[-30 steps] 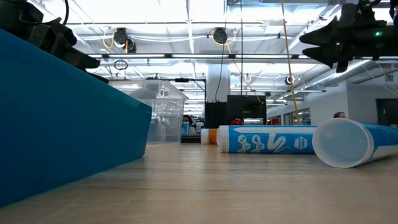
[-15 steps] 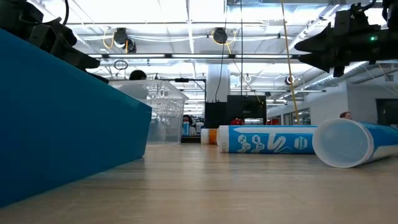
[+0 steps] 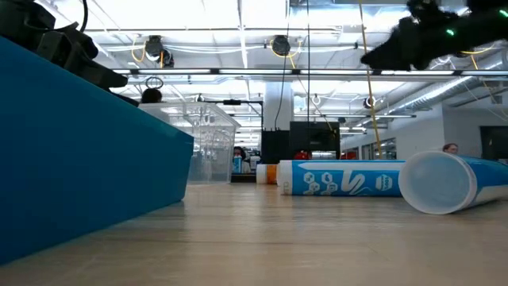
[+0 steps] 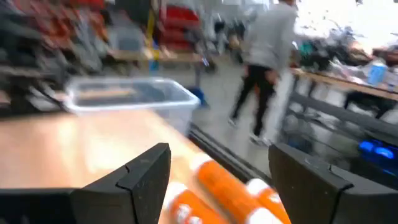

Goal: Pick & place silicon tubes, Sealant and Lysol wipes
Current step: Put the bottom orange sealant into the blue bin

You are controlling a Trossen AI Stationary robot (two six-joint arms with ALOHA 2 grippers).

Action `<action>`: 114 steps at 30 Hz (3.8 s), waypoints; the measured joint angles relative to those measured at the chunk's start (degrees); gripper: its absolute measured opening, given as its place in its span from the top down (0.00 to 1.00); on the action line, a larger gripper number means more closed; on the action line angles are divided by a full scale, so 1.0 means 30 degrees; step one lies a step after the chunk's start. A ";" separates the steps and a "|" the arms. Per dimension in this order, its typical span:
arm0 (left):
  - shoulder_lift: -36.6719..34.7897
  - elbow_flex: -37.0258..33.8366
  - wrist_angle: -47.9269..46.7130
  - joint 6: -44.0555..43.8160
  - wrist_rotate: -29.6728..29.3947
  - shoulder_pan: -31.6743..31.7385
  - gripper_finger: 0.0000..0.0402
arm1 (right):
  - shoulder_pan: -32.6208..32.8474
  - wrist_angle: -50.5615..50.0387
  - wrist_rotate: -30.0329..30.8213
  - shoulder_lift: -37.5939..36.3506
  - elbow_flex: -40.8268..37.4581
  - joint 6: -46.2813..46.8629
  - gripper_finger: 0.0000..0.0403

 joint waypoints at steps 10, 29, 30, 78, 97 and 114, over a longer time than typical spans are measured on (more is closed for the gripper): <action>-0.0015 0.0000 0.0113 -0.0003 -0.0012 0.0000 0.02 | -0.5174 -0.8176 -0.4703 0.8418 0.7825 -0.2516 0.37; -0.0020 0.0000 0.0127 -0.0003 0.0009 0.0000 0.02 | -1.1868 -0.9601 -1.4518 1.9109 1.0668 -0.4127 0.37; -0.0016 0.0000 0.0127 -0.0003 0.0013 0.0000 0.02 | -1.1871 -0.9543 -1.4496 1.9373 1.0683 -0.4152 0.37; -0.0015 0.0051 0.0779 -0.0075 -0.0165 0.0000 0.02 | -0.2683 0.6633 -1.4495 1.2078 0.5183 -0.3570 0.52; 0.0102 0.0080 0.6897 0.3002 0.0193 0.0000 0.02 | -0.2779 0.8849 -1.4371 1.2051 0.4352 -0.3567 0.52; 0.4025 0.0094 1.0875 0.1877 -0.2185 -0.0328 0.02 | -0.2783 0.9050 -1.4461 1.2204 0.4352 -0.3762 0.52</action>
